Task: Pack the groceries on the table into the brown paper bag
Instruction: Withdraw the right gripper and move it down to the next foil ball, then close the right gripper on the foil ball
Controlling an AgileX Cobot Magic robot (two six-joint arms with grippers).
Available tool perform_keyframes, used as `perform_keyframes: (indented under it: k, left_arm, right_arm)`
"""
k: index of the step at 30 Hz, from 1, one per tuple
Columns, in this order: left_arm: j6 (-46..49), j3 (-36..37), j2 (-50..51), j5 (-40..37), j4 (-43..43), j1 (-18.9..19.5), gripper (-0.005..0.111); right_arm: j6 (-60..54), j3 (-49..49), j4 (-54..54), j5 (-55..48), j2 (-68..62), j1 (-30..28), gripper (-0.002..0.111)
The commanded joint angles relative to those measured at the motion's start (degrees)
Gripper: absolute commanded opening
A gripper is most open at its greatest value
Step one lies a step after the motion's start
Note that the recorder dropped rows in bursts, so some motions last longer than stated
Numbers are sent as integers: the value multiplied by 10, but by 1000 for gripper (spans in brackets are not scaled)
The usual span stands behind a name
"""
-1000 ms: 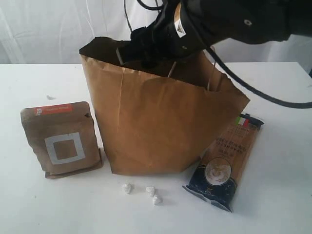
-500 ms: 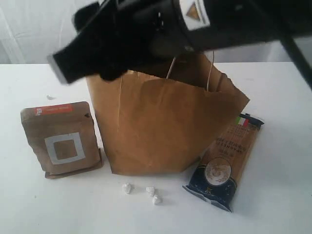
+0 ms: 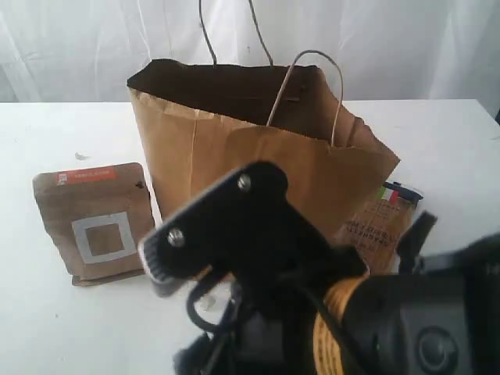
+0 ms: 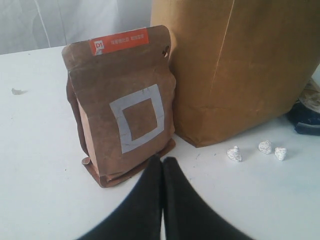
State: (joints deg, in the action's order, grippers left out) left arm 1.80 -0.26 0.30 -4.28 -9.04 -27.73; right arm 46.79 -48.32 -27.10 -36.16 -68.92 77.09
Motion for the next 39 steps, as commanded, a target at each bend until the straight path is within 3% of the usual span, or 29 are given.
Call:
perform_keyframes:
  k: [1, 4, 11, 21, 27, 35, 39]
  left_arm:
    - [-3, 3, -3, 0, -1, 2, 1]
    - [-3, 3, -3, 0, -1, 2, 1]
    - [-3, 3, -3, 0, -1, 2, 1]
    - [-3, 3, -3, 0, -1, 2, 1]
    - [-3, 3, -3, 0, -1, 2, 1]
    - [-3, 3, -3, 0, -1, 2, 1]
    - [-3, 3, -3, 0, -1, 2, 1]
  right_arm:
    - [104, 69, -20, 6, 4, -21, 58]
    - [156, 105, -24, 42, 2, -53, 58]
    - [154, 131, -9, 102, -33, -115, 58]
    - [13, 127, -12, 247, -184, -171, 58]
    - [-9, 92, -12, 255, -264, -223, 58]
    - [-46, 50, -12, 255, -301, -229, 58]
    - [-46, 40, -12, 254, -330, -244, 49]
